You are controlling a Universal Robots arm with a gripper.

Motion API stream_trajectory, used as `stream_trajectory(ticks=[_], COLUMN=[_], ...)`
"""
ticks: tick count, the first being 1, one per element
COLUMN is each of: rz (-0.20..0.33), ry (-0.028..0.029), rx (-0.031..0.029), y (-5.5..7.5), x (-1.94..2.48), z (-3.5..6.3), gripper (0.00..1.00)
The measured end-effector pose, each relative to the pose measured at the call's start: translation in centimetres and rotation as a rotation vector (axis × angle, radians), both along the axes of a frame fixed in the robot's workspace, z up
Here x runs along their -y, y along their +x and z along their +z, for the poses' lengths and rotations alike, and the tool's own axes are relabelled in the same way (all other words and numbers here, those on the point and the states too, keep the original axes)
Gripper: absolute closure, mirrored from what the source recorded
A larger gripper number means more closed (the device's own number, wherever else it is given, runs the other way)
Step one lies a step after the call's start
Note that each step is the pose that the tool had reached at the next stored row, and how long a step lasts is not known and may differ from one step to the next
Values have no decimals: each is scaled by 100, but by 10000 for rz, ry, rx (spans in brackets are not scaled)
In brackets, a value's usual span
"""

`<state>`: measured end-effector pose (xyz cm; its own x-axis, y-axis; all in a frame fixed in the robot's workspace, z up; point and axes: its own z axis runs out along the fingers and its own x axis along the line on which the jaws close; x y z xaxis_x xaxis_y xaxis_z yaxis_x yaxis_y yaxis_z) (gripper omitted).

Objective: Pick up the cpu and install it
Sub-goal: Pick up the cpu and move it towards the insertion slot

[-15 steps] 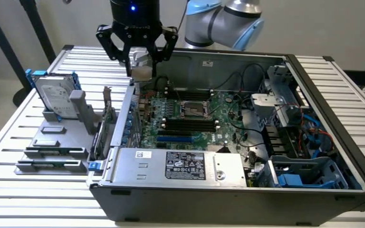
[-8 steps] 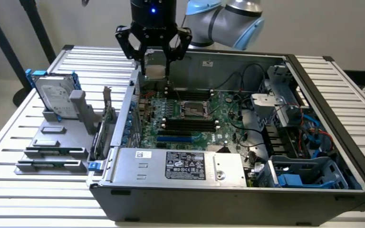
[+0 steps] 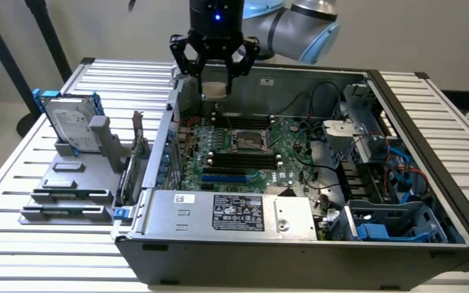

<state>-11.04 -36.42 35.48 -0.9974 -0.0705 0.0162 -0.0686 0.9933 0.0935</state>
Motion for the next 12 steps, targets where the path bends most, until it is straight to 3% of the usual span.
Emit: stream_trajectory(ticks=[6,12], rz=[-1,0], ry=[1,-1], rx=[1,-1], y=[224,496], x=[-175,-241], z=[-110,-219], gripper=[45,45])
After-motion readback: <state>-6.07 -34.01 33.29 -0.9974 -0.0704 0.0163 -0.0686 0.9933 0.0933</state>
